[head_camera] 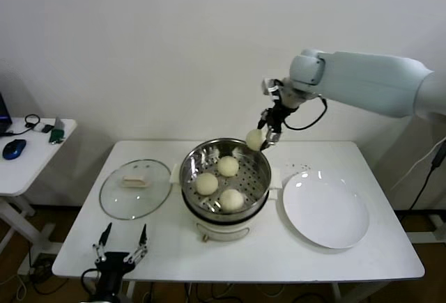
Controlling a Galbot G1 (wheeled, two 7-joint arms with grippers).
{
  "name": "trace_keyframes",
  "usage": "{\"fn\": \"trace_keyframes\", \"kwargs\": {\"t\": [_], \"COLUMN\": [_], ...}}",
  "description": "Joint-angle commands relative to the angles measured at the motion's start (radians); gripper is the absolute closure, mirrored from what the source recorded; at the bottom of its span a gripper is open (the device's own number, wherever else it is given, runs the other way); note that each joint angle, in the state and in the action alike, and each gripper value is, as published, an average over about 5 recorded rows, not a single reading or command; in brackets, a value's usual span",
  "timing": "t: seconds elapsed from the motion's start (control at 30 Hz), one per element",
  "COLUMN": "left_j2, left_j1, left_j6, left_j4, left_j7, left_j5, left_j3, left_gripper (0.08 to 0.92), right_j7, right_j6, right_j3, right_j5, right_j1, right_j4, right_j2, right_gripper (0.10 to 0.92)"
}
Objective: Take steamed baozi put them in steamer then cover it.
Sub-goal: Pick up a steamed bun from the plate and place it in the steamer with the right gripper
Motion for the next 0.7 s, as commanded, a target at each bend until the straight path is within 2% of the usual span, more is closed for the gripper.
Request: {"fn": "trace_keyframes", "kwargs": {"t": [0.03, 0.4, 0.7], "left_j2": [0.004, 0.000, 0.003], "left_j1": [0.003, -0.019, -0.032], "left_j6": [-0.005, 0.011, 0.018], "left_j4": [-0.001, -0.002, 0.002], "left_j7": [0.000, 0.001, 0.001], "left_j5": [-0.011, -0.010, -0.013], "left_j3": [-0.004, -0.009, -0.012], "left_gripper": [0.177, 0.177, 0.177], "right_j7": [0.055, 0.051, 0.050], "right_j6": [-0.029, -0.026, -0.024], "right_j3": [-0.063, -0.067, -0.063], "right_j5": [0.047, -0.064, -0.090], "right_j1": [-0.029, -0.128, -0.153], "right_j4": [0.079, 0.045, 0.021], "right_j2": [0.081, 0.105, 0.118], "right_gripper": [0.304, 0.304, 0.301]}}
